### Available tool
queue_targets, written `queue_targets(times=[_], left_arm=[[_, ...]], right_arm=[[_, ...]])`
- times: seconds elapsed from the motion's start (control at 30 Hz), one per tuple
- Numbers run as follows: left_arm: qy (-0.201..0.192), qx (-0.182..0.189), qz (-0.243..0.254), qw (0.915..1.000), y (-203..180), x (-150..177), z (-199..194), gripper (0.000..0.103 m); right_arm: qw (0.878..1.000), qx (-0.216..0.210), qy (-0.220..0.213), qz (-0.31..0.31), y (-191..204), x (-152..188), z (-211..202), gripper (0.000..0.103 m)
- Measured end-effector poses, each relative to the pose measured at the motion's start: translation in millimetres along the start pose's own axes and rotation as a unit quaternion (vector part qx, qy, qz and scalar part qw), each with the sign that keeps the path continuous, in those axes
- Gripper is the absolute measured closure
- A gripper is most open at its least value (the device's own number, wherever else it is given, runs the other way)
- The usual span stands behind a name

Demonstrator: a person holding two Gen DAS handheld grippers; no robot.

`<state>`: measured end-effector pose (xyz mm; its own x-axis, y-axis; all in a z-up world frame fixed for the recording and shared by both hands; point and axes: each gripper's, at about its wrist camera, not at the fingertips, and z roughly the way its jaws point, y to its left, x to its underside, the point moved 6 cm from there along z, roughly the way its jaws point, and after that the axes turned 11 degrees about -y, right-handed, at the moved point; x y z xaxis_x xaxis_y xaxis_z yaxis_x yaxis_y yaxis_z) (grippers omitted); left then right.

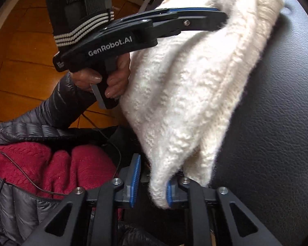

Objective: Fold clothes

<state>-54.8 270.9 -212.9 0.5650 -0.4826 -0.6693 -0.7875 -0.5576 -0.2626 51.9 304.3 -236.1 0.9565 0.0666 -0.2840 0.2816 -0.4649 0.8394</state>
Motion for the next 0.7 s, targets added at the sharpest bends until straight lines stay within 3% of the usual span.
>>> queue_targets(times=[0.13,0.2,0.3,0.33,0.37,0.47,0.57,0.63,0.67,0.7], left_arm=[[-0.012,0.004,-0.033,0.9994,6.2,-5.3,-12.0,0.082],[-0.041,-0.002,-0.051,0.9979,11.3,-10.5,-32.8,0.081],[-0.076,-0.003,-0.075,0.9943,21.8,-8.4,-69.3,0.078],[-0.086,-0.015,-0.082,0.9928,27.5,-4.0,-80.6,0.072],[-0.095,-0.026,-0.090,0.9911,33.3,0.8,-91.6,0.066],[-0.105,-0.047,-0.118,0.9863,52.0,24.7,-116.1,0.064],[-0.101,-0.068,-0.139,0.9829,63.0,49.1,-120.5,0.064],[-0.099,-0.067,-0.159,0.9800,67.7,59.6,-118.5,0.064],[-0.098,-0.066,-0.170,0.9784,70.1,64.8,-117.5,0.064],[-0.097,-0.066,-0.180,0.9767,72.5,70.0,-116.5,0.064]], right_arm=[[0.998,0.038,-0.041,0.017,-2.6,2.6,-21.7,0.084],[0.994,0.078,-0.074,0.017,0.7,-3.3,-45.7,0.072],[0.979,0.126,-0.161,0.000,16.3,-18.4,-85.1,0.069],[0.971,0.139,-0.193,-0.016,24.9,-25.8,-94.1,0.069],[0.963,0.150,-0.220,-0.035,33.9,-34.2,-98.1,0.069],[0.947,0.160,-0.270,-0.071,49.2,-60.5,-85.2,0.069],[0.942,0.193,-0.270,-0.051,31.1,-83.2,-57.8,0.069],[0.936,0.243,-0.255,-0.012,3.0,-86.3,-44.5,0.071],[0.930,0.266,-0.252,0.003,-9.6,-84.2,-40.0,0.087],[0.928,0.257,-0.268,0.015,-16.0,-82.3,-45.1,0.089]])
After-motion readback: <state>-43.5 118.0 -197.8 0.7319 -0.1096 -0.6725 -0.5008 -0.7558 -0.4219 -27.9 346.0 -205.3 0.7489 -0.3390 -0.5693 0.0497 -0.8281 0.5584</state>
